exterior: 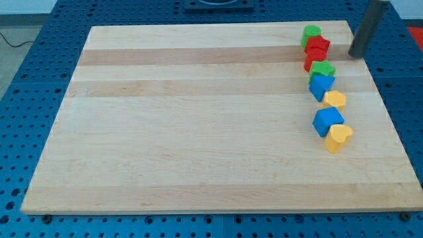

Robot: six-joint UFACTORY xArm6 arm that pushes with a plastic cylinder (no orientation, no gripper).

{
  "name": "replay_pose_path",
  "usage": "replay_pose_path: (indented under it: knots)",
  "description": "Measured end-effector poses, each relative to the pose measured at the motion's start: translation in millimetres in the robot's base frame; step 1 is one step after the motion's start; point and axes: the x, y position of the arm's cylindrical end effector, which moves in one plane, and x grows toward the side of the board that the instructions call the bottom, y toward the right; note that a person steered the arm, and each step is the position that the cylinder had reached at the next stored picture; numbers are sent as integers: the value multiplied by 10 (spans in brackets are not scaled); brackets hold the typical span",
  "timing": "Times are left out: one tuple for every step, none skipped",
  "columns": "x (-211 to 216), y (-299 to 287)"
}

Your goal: Push the green star slightly to the left

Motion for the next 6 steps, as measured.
replay_pose_path:
  knots:
    - [324,-110]
    - [351,-494]
    - [350,-1098]
    - [430,-1544]
    - [430,-1449]
    - [429,-1103]
